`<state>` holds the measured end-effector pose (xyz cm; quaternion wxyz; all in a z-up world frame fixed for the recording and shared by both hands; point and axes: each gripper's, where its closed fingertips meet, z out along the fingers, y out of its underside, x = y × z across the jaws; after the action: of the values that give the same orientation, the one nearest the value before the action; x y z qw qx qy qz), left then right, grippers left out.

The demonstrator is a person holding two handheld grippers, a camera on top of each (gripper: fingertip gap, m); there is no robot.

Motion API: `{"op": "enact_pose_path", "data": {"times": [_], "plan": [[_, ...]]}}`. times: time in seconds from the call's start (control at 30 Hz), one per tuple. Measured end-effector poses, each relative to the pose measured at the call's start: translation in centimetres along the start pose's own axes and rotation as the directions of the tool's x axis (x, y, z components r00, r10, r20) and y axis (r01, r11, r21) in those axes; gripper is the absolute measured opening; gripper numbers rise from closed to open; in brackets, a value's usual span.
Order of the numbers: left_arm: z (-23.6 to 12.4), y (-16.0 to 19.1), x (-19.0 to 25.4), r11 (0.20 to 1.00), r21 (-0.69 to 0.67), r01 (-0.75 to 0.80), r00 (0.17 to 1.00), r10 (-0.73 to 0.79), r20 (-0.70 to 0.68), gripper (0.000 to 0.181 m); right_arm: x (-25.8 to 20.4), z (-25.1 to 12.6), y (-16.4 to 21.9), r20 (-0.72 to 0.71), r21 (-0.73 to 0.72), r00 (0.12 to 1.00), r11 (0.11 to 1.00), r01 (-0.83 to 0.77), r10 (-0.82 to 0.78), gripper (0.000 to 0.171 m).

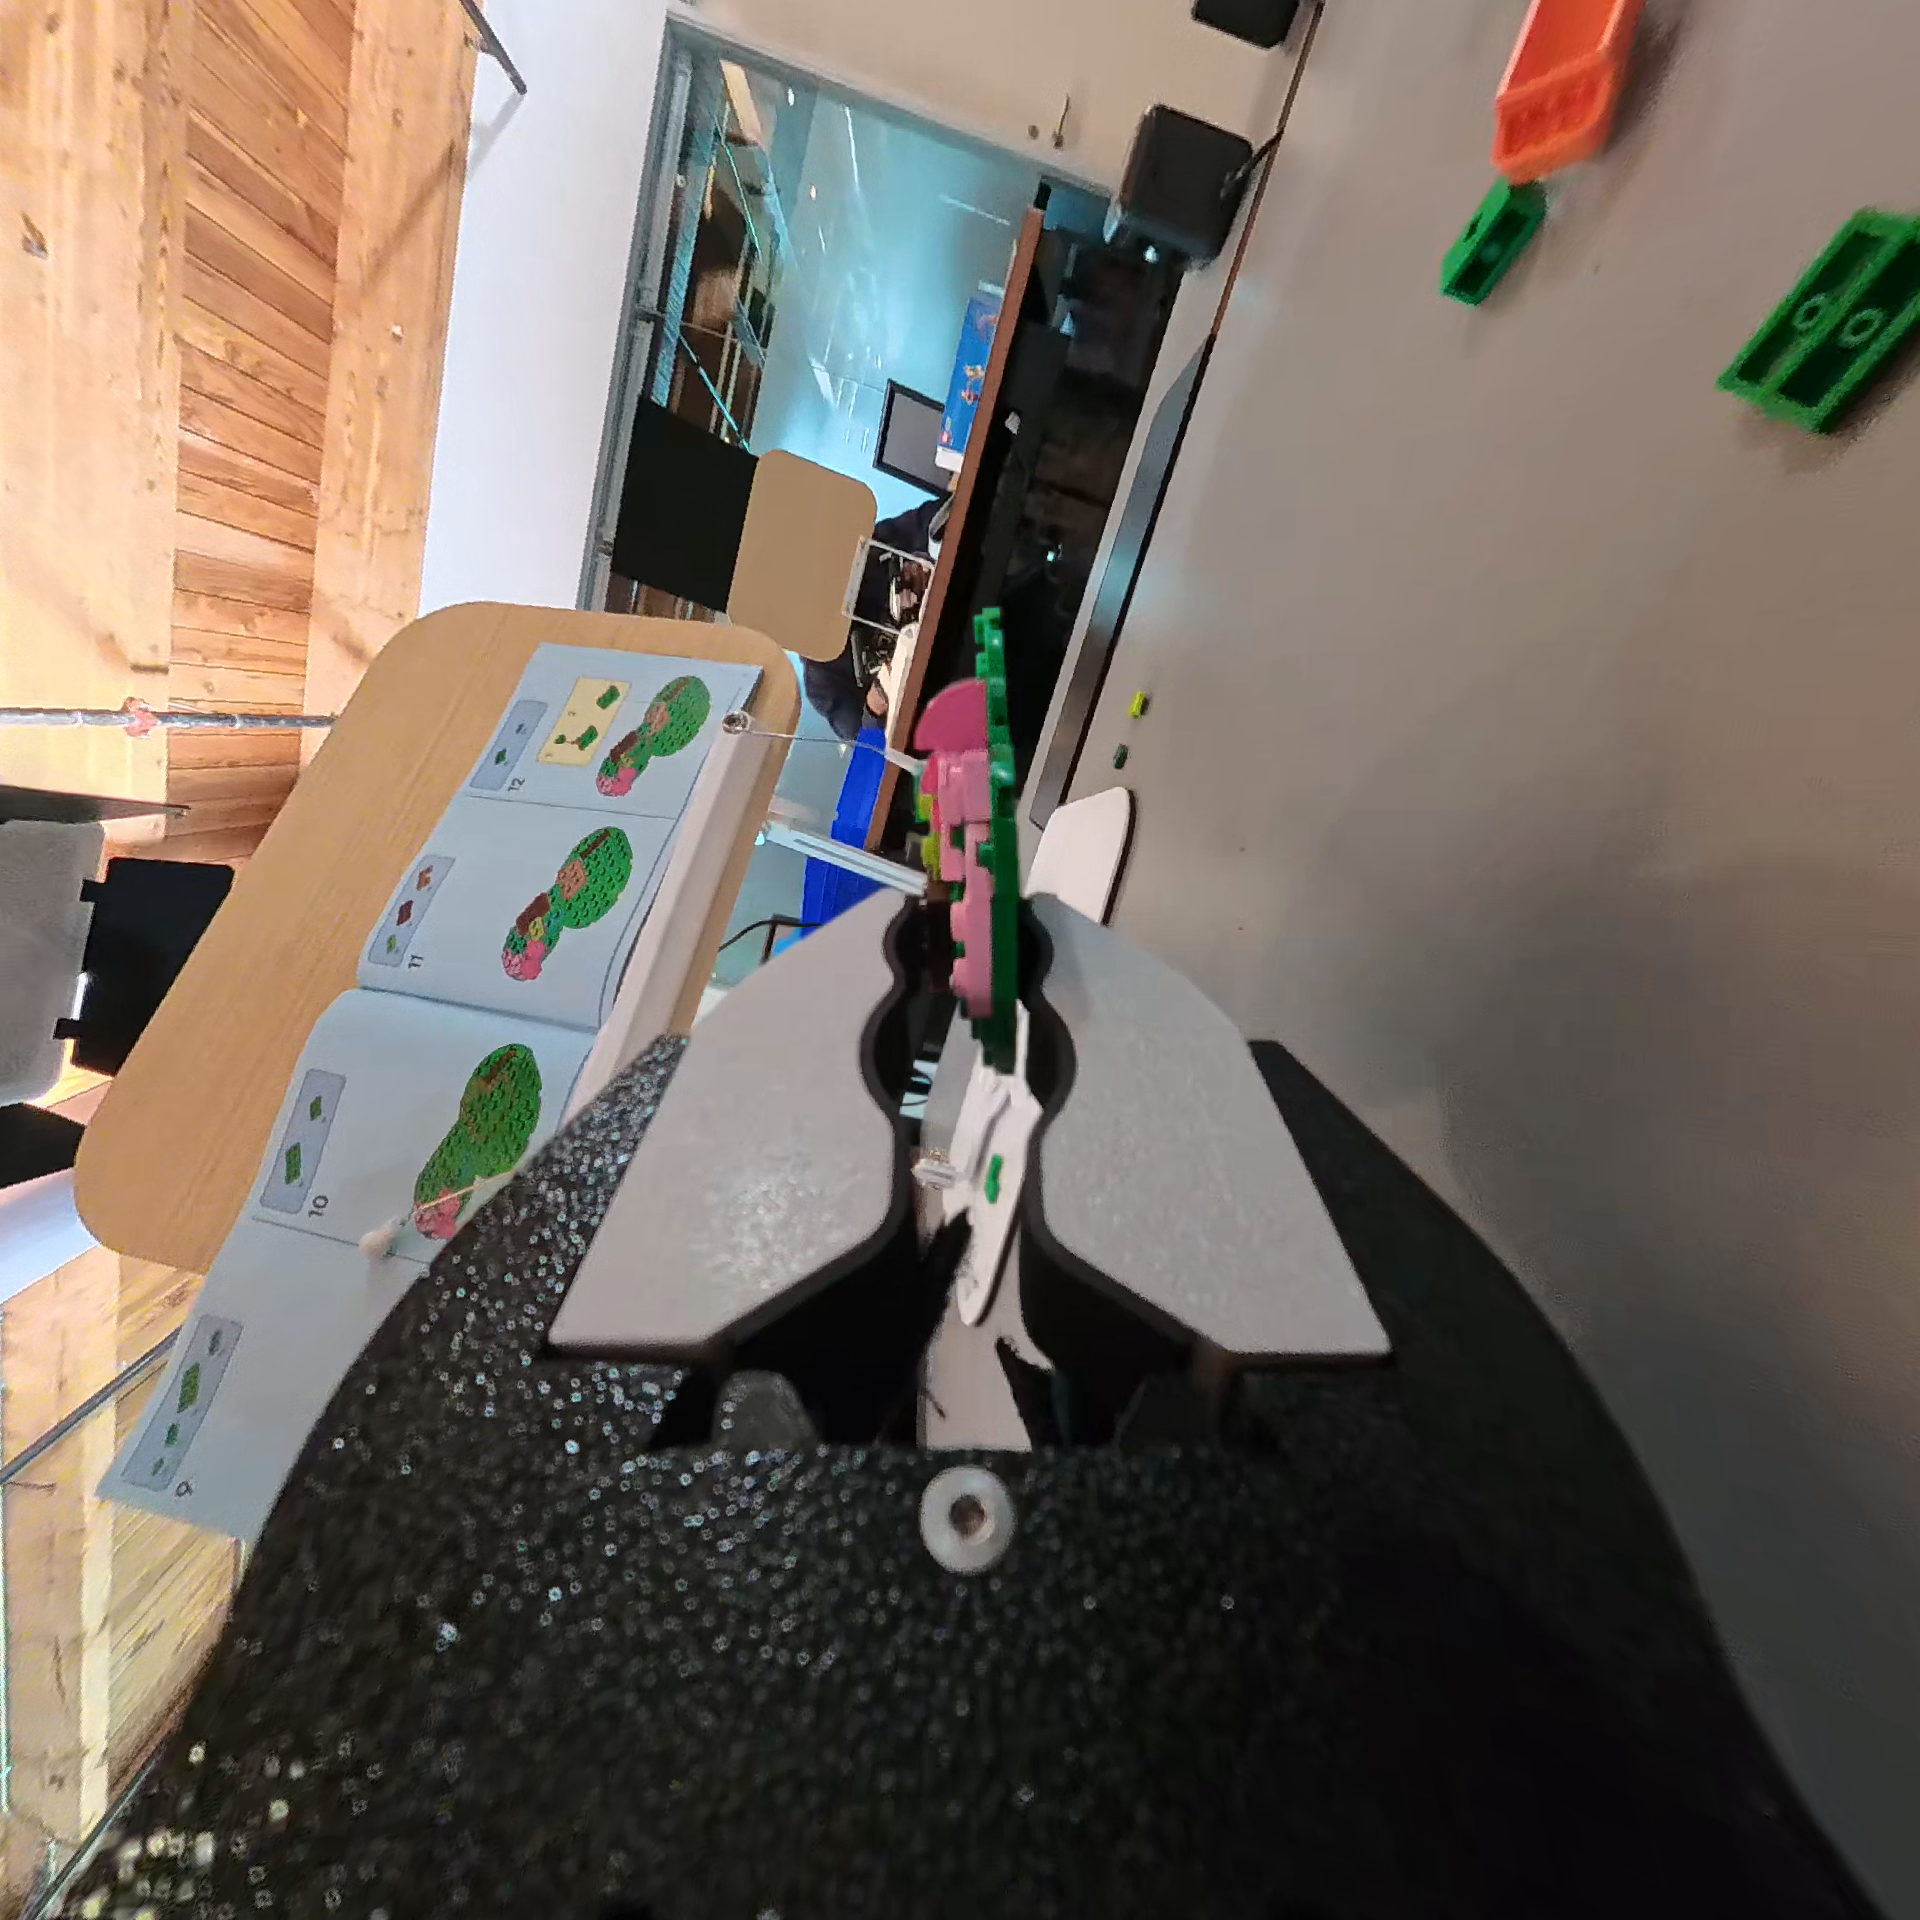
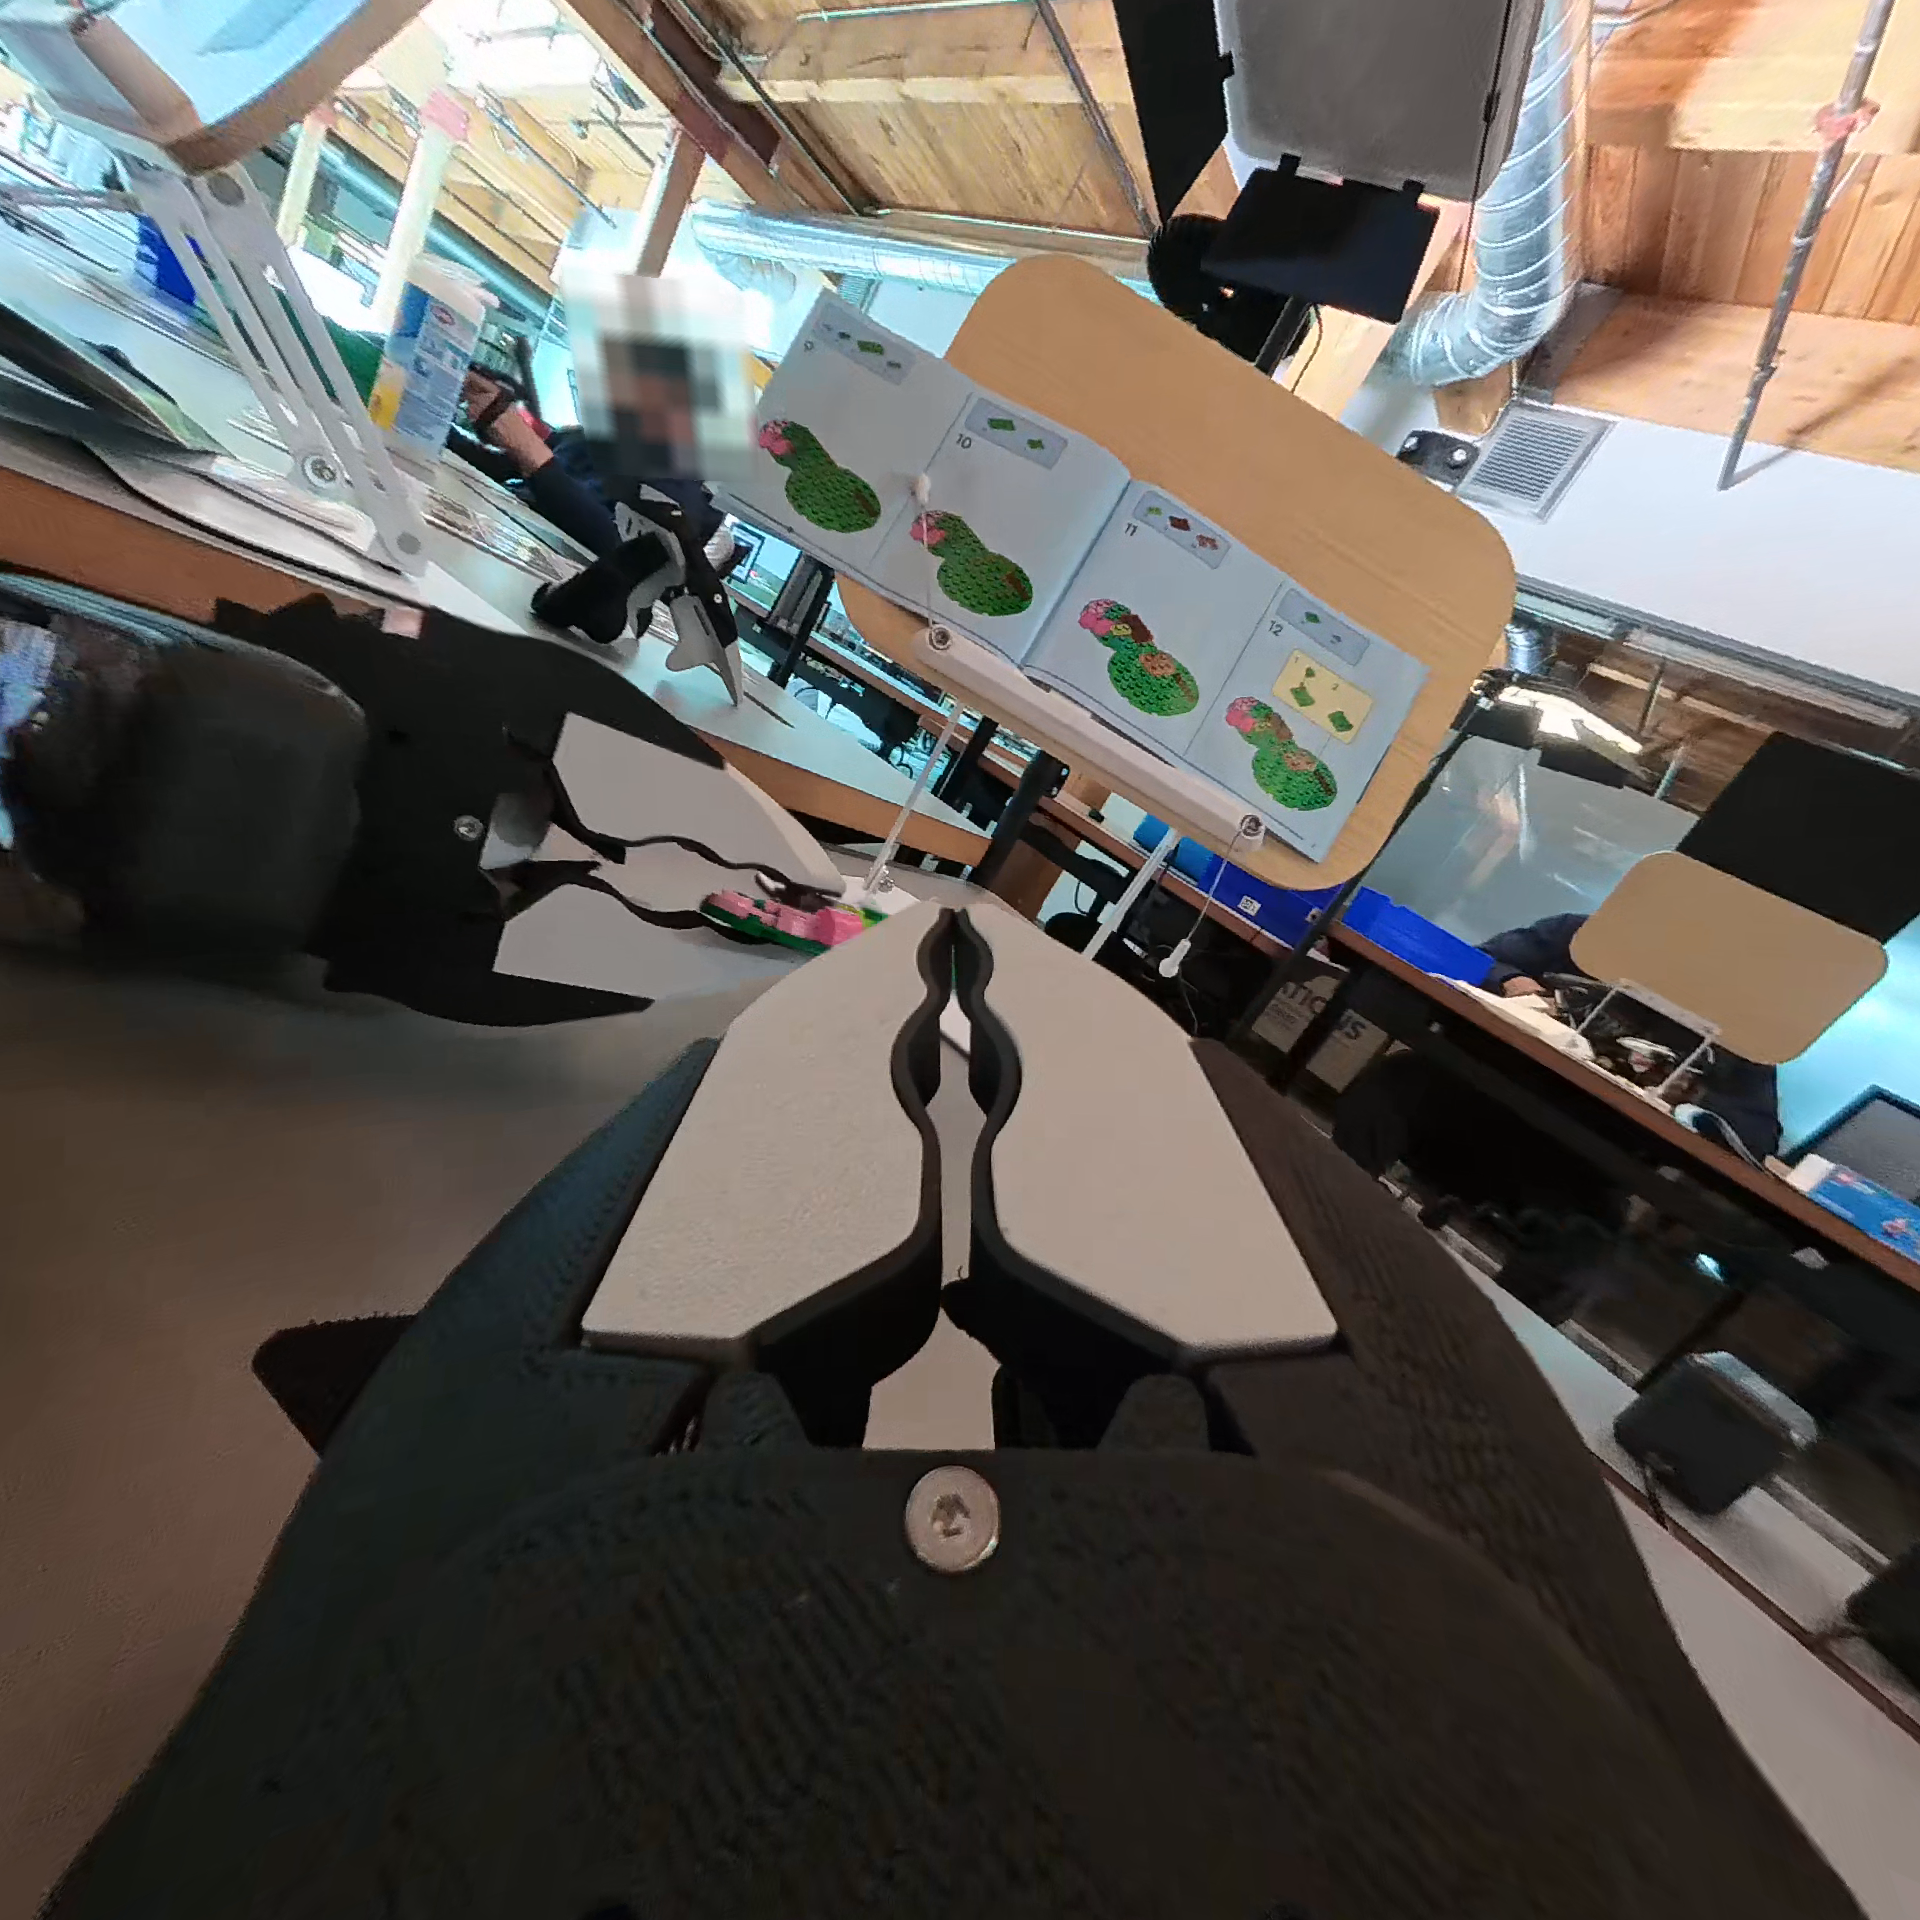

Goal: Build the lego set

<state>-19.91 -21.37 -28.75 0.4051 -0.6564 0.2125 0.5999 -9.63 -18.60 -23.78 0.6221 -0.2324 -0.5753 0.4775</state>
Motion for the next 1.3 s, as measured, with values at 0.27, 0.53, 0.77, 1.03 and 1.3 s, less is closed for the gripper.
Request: {"op": "enact_pose_path", "data": {"times": [0.27, 0.53, 0.77, 1.03, 1.3], "plan": [[-0.1, -0.3, 3.6, 0.996, -0.058, -0.063, 0.969, 0.047, -0.243, 0.017, 0.2, -0.2, -0.1, -0.008, 0.004, 1.000, 1.000, -0.005, 0.005, 0.000], [-0.9, -0.3, 4.2, 0.969, -0.051, -0.243, 0.923, 0.215, -0.320, 0.017, 2.1, -0.2, 0.8, -0.068, -0.019, 0.988, 0.990, -0.137, 0.136, 0.000], [-2.7, 1.6, 4.5, 0.961, -0.223, -0.162, 0.861, 0.027, -0.508, 0.038, 1.9, 0.0, 0.8, -0.069, -0.025, 0.990, 0.992, -0.125, 0.123, 0.000], [-4.5, 1.0, 3.2, 0.915, -0.330, 0.230, 0.736, -0.386, -0.556, 0.063, 2.0, 0.0, 0.9, -0.066, -0.022, 0.988, 0.990, -0.141, 0.139, 0.000], [-7.3, 1.5, 5.3, 0.806, -0.490, 0.331, 0.465, -0.592, -0.658, 0.079, 2.0, 0.1, 0.9, -0.064, -0.019, 0.988, 0.990, -0.139, 0.138, 0.000]]}}
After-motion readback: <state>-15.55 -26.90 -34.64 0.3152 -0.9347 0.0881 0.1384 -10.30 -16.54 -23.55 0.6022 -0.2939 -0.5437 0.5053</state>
